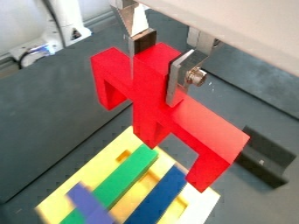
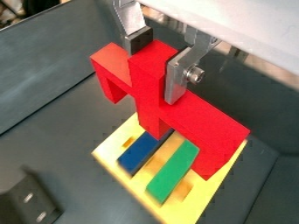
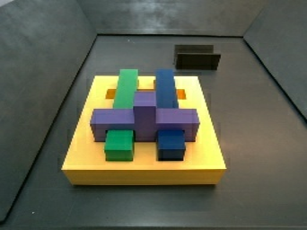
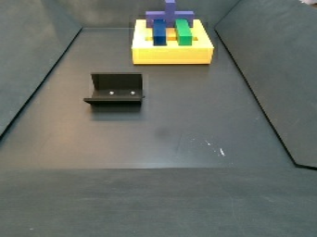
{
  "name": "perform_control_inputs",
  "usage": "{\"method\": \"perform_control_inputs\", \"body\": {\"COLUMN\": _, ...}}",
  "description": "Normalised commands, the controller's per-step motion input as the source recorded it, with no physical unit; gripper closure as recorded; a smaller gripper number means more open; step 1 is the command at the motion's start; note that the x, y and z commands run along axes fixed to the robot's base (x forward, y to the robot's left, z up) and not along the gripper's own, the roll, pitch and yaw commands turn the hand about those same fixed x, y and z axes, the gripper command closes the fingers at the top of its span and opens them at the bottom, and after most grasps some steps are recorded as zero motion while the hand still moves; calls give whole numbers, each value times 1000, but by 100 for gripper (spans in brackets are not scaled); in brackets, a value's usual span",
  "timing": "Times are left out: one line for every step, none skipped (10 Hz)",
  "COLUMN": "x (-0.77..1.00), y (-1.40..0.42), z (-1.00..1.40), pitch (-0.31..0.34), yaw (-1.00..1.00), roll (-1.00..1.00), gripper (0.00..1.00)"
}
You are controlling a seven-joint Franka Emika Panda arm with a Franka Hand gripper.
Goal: Pick up the red object. Move up. Move to above the board. Insert the red object.
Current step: Move to above the board, then insert the red object.
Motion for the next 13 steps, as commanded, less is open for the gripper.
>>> {"method": "perform_control_inputs", "body": {"x": 125, "y": -345, "z": 62, "pitch": 163, "yaw": 10, "roll": 26, "gripper": 100}}
{"method": "perform_control_inputs", "body": {"x": 70, "y": -173, "z": 40, "pitch": 105, "yaw": 9, "roll": 25, "gripper": 100}}
{"method": "perform_control_inputs", "body": {"x": 11, "y": 220, "z": -451, "pitch": 0, "yaw": 0, "roll": 206, "gripper": 100}}
{"method": "perform_control_inputs", "body": {"x": 0, "y": 329, "z": -691, "pitch": 0, "yaw": 0, "roll": 303, "gripper": 100}}
{"method": "perform_control_inputs", "body": {"x": 0, "y": 309, "z": -826, "pitch": 0, "yaw": 0, "roll": 279, "gripper": 100}}
{"method": "perform_control_inputs", "body": {"x": 129, "y": 9, "z": -926, "pitch": 0, "yaw": 0, "roll": 109, "gripper": 100}}
{"method": "perform_control_inputs", "body": {"x": 177, "y": 0, "z": -994, "pitch": -73, "yaw": 11, "roll": 0, "gripper": 100}}
{"method": "perform_control_inputs", "body": {"x": 131, "y": 0, "z": -1000, "pitch": -103, "yaw": 11, "roll": -31, "gripper": 100}}
{"method": "perform_control_inputs", "body": {"x": 146, "y": 0, "z": -1000, "pitch": -103, "yaw": 26, "roll": -29, "gripper": 100}}
{"method": "perform_control_inputs", "body": {"x": 146, "y": 23, "z": -1000, "pitch": -103, "yaw": 20, "roll": -11, "gripper": 100}}
{"method": "perform_control_inputs", "body": {"x": 69, "y": 9, "z": -969, "pitch": -131, "yaw": 34, "roll": 0, "gripper": 100}}
{"method": "perform_control_inputs", "body": {"x": 0, "y": 54, "z": -897, "pitch": -167, "yaw": 120, "roll": 36, "gripper": 100}}
{"method": "perform_control_inputs", "body": {"x": 0, "y": 43, "z": -823, "pitch": -174, "yaw": 146, "roll": 91, "gripper": 100}}
